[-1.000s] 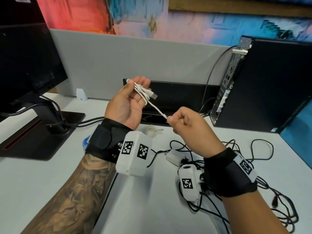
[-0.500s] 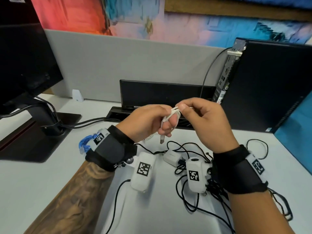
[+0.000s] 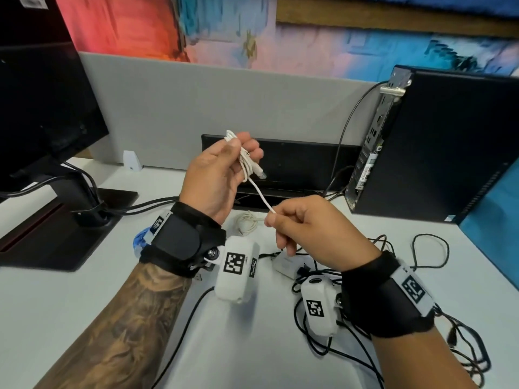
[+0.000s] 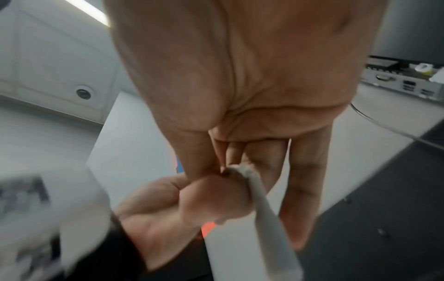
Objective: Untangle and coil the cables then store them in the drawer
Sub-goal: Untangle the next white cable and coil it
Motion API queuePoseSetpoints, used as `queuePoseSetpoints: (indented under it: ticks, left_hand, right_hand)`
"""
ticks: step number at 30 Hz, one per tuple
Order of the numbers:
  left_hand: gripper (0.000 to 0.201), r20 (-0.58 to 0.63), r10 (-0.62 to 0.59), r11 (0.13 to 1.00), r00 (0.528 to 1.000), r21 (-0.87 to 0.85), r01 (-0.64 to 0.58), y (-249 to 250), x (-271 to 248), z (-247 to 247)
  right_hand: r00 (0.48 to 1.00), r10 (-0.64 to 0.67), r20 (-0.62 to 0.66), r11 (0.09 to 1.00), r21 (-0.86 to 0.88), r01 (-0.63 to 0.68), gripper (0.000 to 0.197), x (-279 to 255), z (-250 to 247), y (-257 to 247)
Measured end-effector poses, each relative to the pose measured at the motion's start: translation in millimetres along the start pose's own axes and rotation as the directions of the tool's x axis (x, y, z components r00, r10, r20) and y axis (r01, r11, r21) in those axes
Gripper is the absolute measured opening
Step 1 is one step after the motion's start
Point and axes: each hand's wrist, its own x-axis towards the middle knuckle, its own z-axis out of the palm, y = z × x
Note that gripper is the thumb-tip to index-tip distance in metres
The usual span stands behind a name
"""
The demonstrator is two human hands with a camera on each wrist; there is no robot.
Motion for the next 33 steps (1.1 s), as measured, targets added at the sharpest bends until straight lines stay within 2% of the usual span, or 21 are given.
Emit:
queuePoseSetpoints:
  ticks: [2, 4, 5, 6, 8, 10, 12, 14, 16, 18, 20, 23, 25, 28, 30, 33]
  left_hand:
    - [0.02, 0.033, 0.099, 0.965, 0.995, 0.239, -0.104, -5.2, -2.9, 0.0]
    - [0.02, 0.083, 0.232, 0.83, 0.969, 0.502, -0.242, -12.0, -6.3, -1.4]
    - [0.019, 0.118, 0.264, 0.76, 0.957, 0.585, -0.282, -15.2, -6.5, -2.2]
    - [0.019, 0.16, 0.248, 0.72, 0.955, 0.63, -0.292, -16.9, -7.1, -1.8]
    - [0.024, 0.282, 0.1, 0.688, 0.954, 0.673, -0.271, -17.9, -10.7, 0.9]
    - [0.036, 0.421, -0.087, 0.683, 0.903, 0.685, -0.254, -18.4, -16.8, 4.4]
    - [0.039, 0.482, -0.203, 0.684, 0.852, 0.693, -0.229, -19.4, -22.5, 6.1]
    - [0.037, 0.479, -0.262, 0.779, 0.838, 0.617, -0.109, -22.8, -26.8, 4.0]
    - [0.037, 0.442, -0.329, 0.9, 0.834, 0.415, 0.135, -28.1, -32.3, -3.3]
    - [0.039, 0.383, -0.388, 0.918, 0.838, 0.238, 0.317, -35.9, -41.1, -15.6]
    - [0.038, 0.341, -0.433, 0.901, 0.834, 0.138, 0.412, -43.7, -51.2, -27.4]
    - [0.036, 0.251, -0.451, 0.891, 0.857, 0.068, 0.449, -45.9, -55.3, -40.8]
    - [0.038, 0.18, -0.446, 0.888, 0.877, -0.037, 0.459, -39.9, -50.0, -54.6]
    - [0.038, 0.229, -0.473, 0.842, 0.851, -0.165, 0.513, -32.2, -46.3, -65.9]
    - [0.036, 0.237, -0.487, 0.829, 0.841, -0.179, 0.53, -36.1, -52.1, -59.7]
    - [0.035, 0.22, -0.505, 0.826, 0.835, -0.159, 0.541, -46.5, -64.5, -46.3]
  right_hand:
    - [1.0, -0.01, -0.004, 0.999, -0.035, 0.009, 0.025, -3.9, -6.5, -2.3]
    - [0.999, -0.051, -0.02, 0.996, -0.069, 0.049, 0.023, -6.9, -11.6, -4.5]
    - [0.993, -0.1, -0.068, 0.991, -0.098, 0.093, 0.022, -7.9, -14.0, -5.0]
    - [0.977, -0.157, -0.144, 0.982, -0.131, 0.138, 0.021, -8.2, -16.6, -4.8]
    - [0.921, -0.251, -0.299, 0.962, -0.179, 0.204, 0.019, -7.2, -21.9, -4.4]
    - [0.877, -0.29, -0.384, 0.952, -0.207, 0.224, 0.019, -3.8, -25.3, 0.7]
    - [0.869, -0.269, -0.415, 0.958, -0.209, 0.197, 0.018, 0.9, -23.8, 11.0]
    - [0.888, -0.226, -0.4, 0.974, -0.117, 0.195, 0.019, 4.0, -15.1, 19.4]
    - [0.935, -0.14, -0.327, 0.983, 0.068, 0.171, 0.024, 3.4, 1.3, 21.8]
    - [0.978, -0.048, -0.204, 0.975, 0.204, 0.09, 0.028, -0.9, 19.4, 24.0]
    - [0.992, -0.016, -0.128, 0.98, 0.196, 0.041, 0.025, -4.5, 32.6, 28.8]
    - [0.996, 0.029, -0.085, 0.997, 0.078, -0.023, 0.024, -7.8, 35.2, 36.2]
    - [0.994, 0.081, -0.078, 0.981, 0.183, -0.065, 0.025, -9.1, 34.4, 41.4]
    - [0.991, 0.102, -0.088, 0.927, 0.369, -0.063, 0.017, -7.6, 37.3, 41.6]
    - [0.995, 0.102, -0.022, 0.907, 0.413, -0.083, 0.006, -2.9, 43.2, 38.4]
    - [0.993, 0.085, 0.076, 0.911, 0.399, -0.108, 0.016, 2.2, 52.4, 38.1]
